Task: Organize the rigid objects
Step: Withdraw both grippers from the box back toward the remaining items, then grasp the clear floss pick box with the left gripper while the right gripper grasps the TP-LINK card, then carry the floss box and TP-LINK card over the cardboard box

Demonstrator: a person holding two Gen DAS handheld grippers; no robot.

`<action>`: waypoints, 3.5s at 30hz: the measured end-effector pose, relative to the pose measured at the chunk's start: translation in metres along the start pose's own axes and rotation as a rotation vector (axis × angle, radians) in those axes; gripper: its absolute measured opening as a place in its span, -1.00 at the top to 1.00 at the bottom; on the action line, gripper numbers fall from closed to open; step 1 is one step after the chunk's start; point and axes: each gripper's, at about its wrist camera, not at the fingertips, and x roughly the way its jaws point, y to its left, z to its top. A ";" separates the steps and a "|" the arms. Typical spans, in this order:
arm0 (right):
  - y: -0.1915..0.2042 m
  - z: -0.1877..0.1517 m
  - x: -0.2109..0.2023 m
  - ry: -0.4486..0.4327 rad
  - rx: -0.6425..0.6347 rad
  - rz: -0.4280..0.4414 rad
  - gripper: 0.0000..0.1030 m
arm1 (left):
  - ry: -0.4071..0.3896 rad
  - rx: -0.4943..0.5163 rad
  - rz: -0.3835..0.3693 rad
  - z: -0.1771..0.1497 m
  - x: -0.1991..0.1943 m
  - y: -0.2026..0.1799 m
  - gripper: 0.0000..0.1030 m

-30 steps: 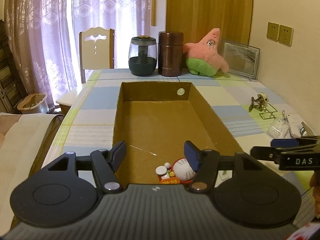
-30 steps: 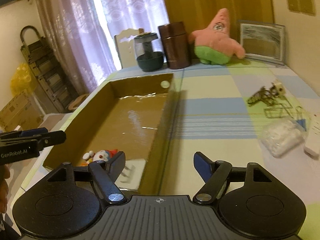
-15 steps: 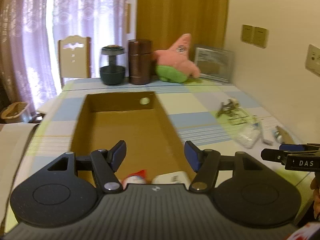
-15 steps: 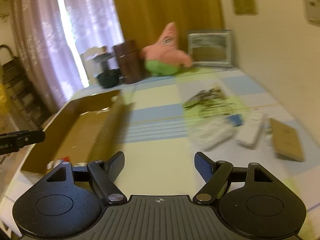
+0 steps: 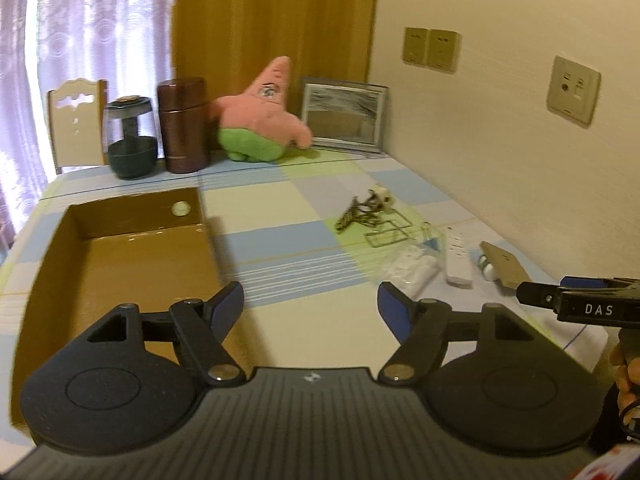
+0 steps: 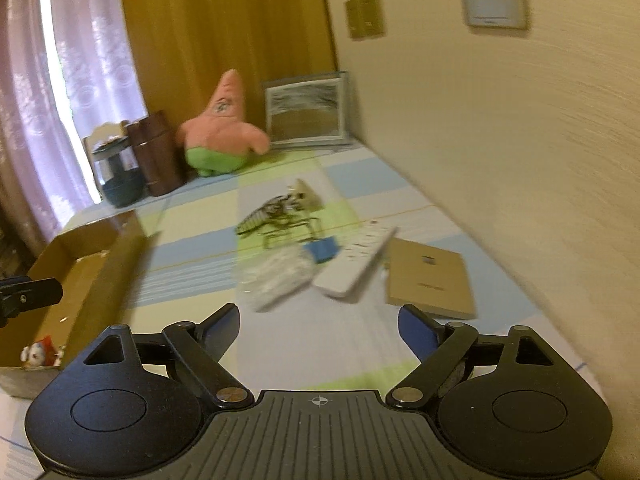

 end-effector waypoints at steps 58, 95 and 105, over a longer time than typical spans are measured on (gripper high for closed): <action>-0.097 0.042 0.115 0.141 0.171 -0.090 -0.61 | 0.251 0.356 -0.234 0.027 0.204 -0.086 -0.69; -0.029 0.015 0.066 0.109 -0.027 0.003 -0.61 | 0.262 0.067 -0.121 -0.024 0.110 -0.068 0.03; -0.002 -0.007 0.033 0.110 -0.053 0.039 -0.61 | 0.207 0.008 -0.049 -0.032 0.048 -0.052 0.03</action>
